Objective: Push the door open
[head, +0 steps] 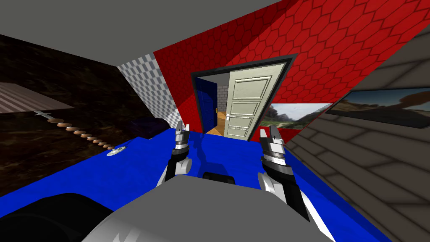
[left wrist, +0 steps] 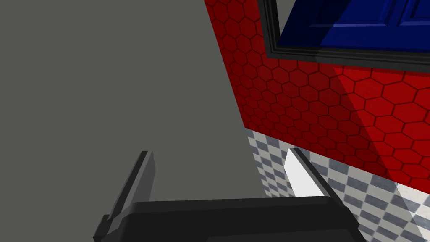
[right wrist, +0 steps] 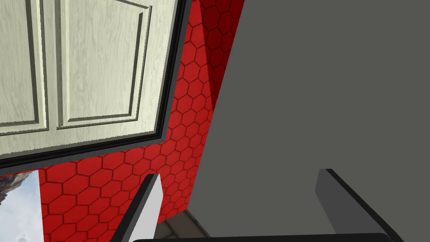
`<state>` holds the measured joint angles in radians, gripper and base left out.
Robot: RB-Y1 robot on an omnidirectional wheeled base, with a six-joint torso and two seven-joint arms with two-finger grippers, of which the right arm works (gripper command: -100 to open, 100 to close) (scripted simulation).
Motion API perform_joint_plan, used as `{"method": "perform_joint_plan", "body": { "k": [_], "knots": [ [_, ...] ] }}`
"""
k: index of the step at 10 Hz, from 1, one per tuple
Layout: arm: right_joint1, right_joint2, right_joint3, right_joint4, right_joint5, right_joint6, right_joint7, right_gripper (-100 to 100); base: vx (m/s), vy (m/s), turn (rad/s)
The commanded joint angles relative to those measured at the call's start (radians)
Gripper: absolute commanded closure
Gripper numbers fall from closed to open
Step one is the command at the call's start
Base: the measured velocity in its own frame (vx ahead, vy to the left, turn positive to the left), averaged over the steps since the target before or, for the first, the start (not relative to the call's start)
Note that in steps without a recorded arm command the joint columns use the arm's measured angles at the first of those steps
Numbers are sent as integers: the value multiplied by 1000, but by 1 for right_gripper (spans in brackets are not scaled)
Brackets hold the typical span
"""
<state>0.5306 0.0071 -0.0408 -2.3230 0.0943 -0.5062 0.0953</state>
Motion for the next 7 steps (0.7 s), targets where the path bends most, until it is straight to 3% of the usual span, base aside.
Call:
{"method": "perform_joint_plan", "body": {
  "k": [1,7],
  "knots": [
    [-21,-12,-4,36,-3,6,0,-100,125,11,8],
    [-93,-41,-20,161,-15,28,-2,-100,178,-4,0]
  ]
}}
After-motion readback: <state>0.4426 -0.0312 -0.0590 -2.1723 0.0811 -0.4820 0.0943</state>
